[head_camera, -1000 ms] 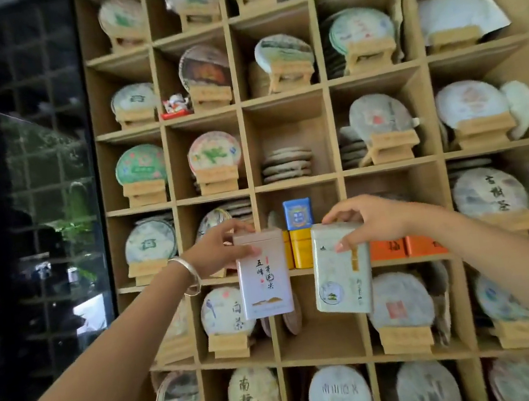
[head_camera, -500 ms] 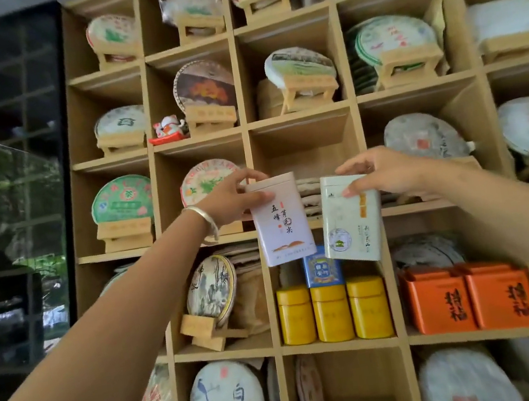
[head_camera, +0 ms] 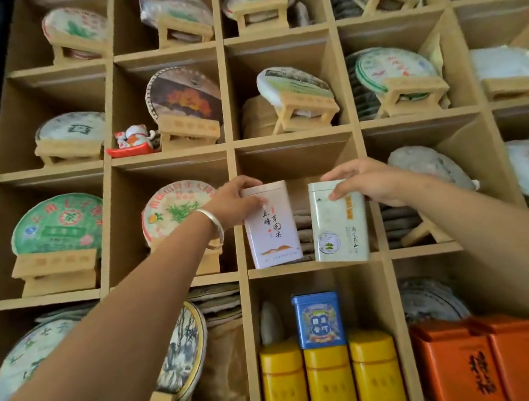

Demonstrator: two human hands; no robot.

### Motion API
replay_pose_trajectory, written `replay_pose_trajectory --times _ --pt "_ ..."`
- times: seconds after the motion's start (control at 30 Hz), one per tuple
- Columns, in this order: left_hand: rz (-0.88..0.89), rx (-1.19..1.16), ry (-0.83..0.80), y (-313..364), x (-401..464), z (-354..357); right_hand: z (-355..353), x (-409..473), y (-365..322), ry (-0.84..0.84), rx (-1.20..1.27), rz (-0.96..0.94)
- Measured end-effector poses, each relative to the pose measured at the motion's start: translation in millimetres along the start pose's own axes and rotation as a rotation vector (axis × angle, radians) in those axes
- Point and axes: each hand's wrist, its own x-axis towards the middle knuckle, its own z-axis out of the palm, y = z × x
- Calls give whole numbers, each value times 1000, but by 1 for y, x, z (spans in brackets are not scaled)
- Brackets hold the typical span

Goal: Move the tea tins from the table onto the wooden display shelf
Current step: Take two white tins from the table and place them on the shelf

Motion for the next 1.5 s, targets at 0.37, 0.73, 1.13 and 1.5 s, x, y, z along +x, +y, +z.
replay_pose_trajectory --times 0.37,0.73,1.13,1.5 --pt "9 10 -112 -13 39 28 12 46 32 -67 67 -5" --pt "77 466 -15 -23 61 42 31 63 47 23 75 30" --pt "239 803 7 -36 52 43 40 51 73 274 -107 44" --pt "574 960 276 -94 -47 102 102 -62 129 520 -729 -403"
